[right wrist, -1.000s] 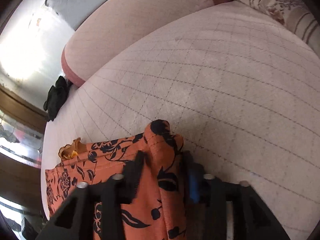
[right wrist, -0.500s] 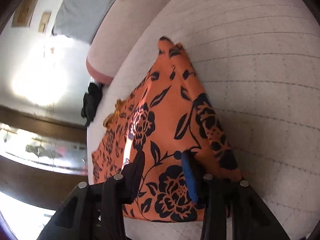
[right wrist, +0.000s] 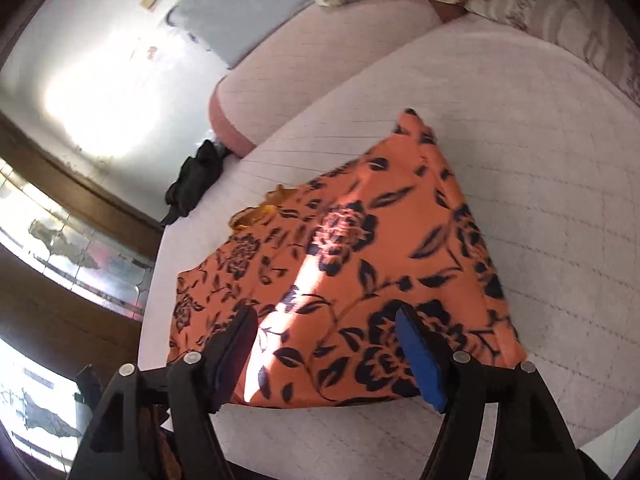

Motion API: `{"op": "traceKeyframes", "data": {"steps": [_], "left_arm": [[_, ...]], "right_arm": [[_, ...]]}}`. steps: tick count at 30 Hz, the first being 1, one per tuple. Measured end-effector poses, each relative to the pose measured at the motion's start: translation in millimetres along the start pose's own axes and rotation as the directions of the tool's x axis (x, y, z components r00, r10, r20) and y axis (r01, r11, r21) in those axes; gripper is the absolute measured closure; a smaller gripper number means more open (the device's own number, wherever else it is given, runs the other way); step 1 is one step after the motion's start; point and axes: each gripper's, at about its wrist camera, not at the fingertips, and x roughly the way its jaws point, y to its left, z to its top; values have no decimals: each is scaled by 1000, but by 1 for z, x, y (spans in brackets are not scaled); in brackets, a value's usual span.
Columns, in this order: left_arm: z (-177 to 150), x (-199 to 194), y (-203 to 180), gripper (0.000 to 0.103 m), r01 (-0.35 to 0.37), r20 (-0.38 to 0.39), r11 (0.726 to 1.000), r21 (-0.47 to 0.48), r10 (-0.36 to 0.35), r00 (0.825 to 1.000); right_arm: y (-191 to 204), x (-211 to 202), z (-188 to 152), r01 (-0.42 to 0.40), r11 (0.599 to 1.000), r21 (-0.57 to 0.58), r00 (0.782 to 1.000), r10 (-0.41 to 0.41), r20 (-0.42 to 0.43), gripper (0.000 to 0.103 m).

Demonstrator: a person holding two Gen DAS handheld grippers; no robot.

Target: Fold small clothes

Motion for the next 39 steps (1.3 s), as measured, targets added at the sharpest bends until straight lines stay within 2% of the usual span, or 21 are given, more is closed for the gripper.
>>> {"op": "traceKeyframes", "data": {"steps": [3, 4, 5, 6, 7, 9, 12, 14, 16, 18, 21, 23, 24, 26, 28, 30, 31, 33, 35, 37, 39], "left_arm": [[1, 4, 5, 16, 0, -6, 1000, -17, 0, 1000], [2, 5, 7, 16, -1, -10, 1000, -23, 1, 1000], [2, 6, 9, 16, -2, -14, 1000, -27, 1, 1000], [3, 6, 11, 16, 0, -19, 1000, -27, -1, 1000], [3, 5, 14, 16, 3, -23, 1000, -25, -3, 1000], [8, -1, 24, 16, 14, -12, 999, -40, -15, 1000], [31, -6, 55, 16, 61, 22, 990, -130, -59, 998], [52, 2, 80, 16, 54, 28, 979, -198, -49, 998], [74, 23, 101, 16, 57, -6, 972, -228, -60, 998], [93, 55, 115, 16, 51, -90, 970, -238, -74, 993], [113, 95, 129, 27, 34, -180, 965, -258, -83, 980], [123, 118, 132, 51, 23, -229, 961, -275, -89, 969], [129, 127, 130, 67, 11, -244, 966, -258, -76, 967], [143, 136, 116, 80, -33, -241, 988, -150, -4, 970], [156, 141, 101, 93, -130, -208, 990, -52, 117, 971], [165, 149, 100, 94, -263, -195, 965, -20, 254, 947], [166, 150, 104, 94, -282, -209, 959, -39, 268, 941], [162, 138, 108, 94, -223, -193, 970, -92, 202, 960], [151, 108, 102, 88, -188, -129, 978, -92, 176, 976], [134, 74, 91, 69, -171, -65, 981, -87, 166, 984], [110, 38, 74, 57, -133, 2, 986, -96, 134, 991]], "right_arm": [[6, 20, 7, -14, 999, -35, 1000, 14, -5, 18], [-3, 37, 7, 14, 1000, -23, 999, -15, -31, 15], [-13, 65, 7, 81, 997, 18, 992, -79, -103, 15], [-23, 77, 6, 76, 995, 66, 989, -67, -133, 16], [-21, 73, 6, 57, 996, 67, 995, -52, -82, 14], [-7, 69, 6, 67, 998, 12, 995, -65, -80, 13], [-7, 74, -1, 72, 997, -14, 994, -73, -81, 13], [-8, 75, -3, 51, 999, -6, 997, -51, -57, 13], [-15, 71, -6, 26, 999, 20, 999, -25, -28, 13], [-19, 64, -7, 12, 1000, 17, 1000, -12, -15, 13], [-19, 65, -7, -4, 1000, -1, 1000, 4, -9, 11], [-18, 67, -8, -8, 1000, -16, 1000, 8, -5, 10], [-18, 67, -8, -9, 1000, -27, 1000, 9, -6, 9], [-17, 68, -8, -11, 999, -41, 1000, 11, -8, 8], [-16, 68, -8, -16, 999, -47, 1000, 15, -10, 5], [-15, 69, -8, -15, 998, -54, 1000, 14, -11, 4], [-14, 70, -8, -15, 998, -55, 1000, 14, -11, 4], [-14, 70, -8, -19, 998, -57, 1000, 18, -8, 4], [-15, 69, -8, -26, 998, -56, 1000, 25, -5, 4], [-15, 69, -9, -22, 998, -55, 1000, 22, 0, 4], [-13, 69, -9, -11, 998, -61, 1000, 11, 6, 4]]}}
